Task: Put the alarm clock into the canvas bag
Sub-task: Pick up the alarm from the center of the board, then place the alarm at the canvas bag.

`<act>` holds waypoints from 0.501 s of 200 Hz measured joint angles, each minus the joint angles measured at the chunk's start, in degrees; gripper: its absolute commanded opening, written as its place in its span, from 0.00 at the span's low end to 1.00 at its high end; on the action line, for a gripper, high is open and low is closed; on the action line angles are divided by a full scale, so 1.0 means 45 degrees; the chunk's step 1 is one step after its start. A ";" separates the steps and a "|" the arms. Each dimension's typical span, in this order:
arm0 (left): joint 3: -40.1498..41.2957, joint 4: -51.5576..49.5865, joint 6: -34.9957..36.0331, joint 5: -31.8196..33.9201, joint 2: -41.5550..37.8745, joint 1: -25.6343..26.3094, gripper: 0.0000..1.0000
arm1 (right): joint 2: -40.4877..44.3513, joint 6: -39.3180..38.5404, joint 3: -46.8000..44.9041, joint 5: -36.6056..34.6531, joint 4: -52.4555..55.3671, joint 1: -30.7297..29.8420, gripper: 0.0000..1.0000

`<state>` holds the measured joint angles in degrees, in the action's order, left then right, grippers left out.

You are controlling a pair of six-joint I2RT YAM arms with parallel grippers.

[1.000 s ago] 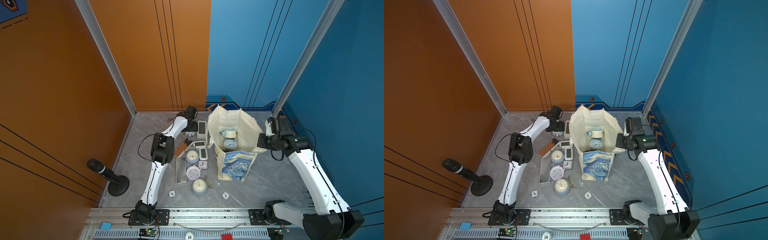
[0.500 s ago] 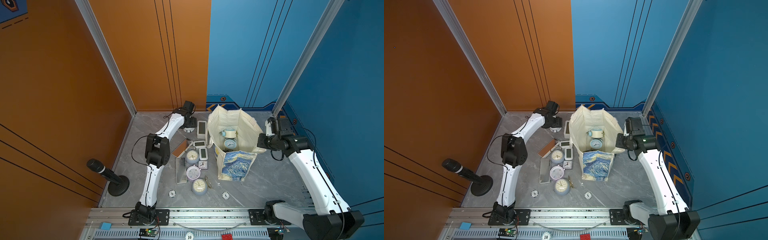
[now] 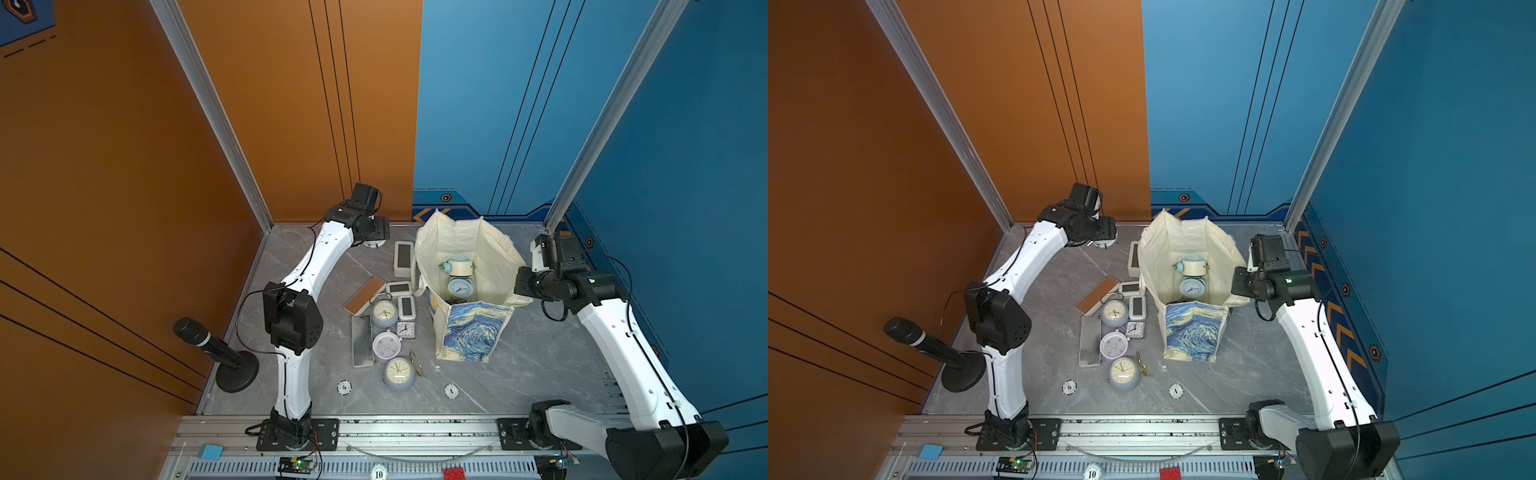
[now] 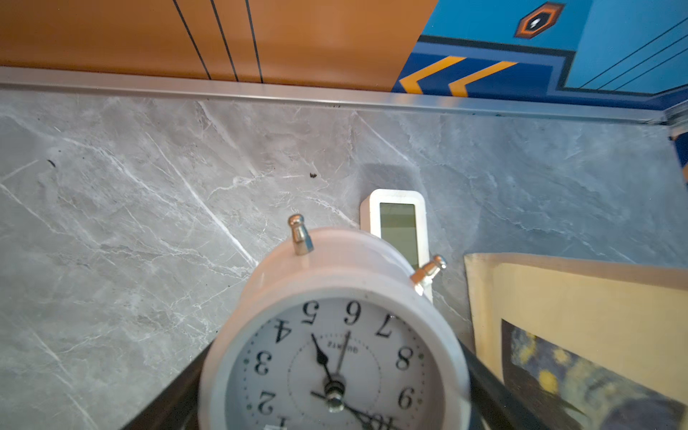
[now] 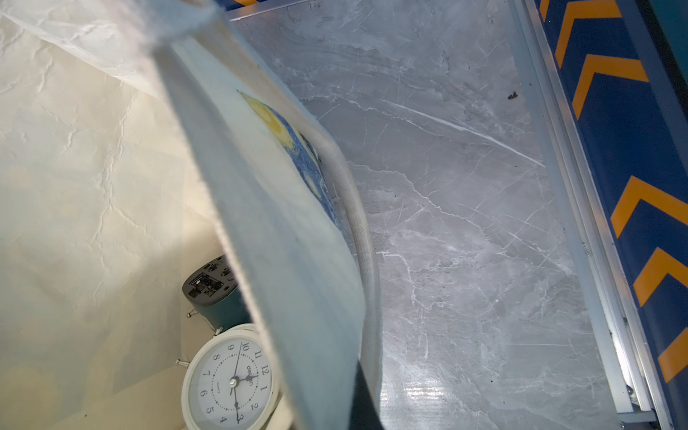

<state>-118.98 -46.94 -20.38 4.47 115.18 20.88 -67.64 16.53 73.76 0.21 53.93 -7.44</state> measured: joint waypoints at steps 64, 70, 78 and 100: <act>0.0403 0.0058 0.0437 -0.0379 -0.2370 0.1331 0.61 | -0.0005 -0.0005 0.0000 0.0000 -0.0005 0.0000 0.05; 0.0403 0.0078 0.0481 -0.0393 -0.2516 0.1496 0.62 | -0.0005 -0.0005 0.0000 0.0005 -0.0005 0.0000 0.05; 0.0403 0.0107 0.0539 -0.0393 -0.2681 0.1719 0.61 | -0.0010 -0.0005 0.0000 0.0005 -0.0005 0.0000 0.05; 0.0403 0.0141 0.0641 -0.0398 -0.2958 0.2302 0.61 | -0.0068 -0.0005 0.0005 0.0005 -0.0044 0.0000 0.05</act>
<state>-117.16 -46.30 -17.50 2.68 101.86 31.24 -67.94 16.51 73.78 0.23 53.74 -7.44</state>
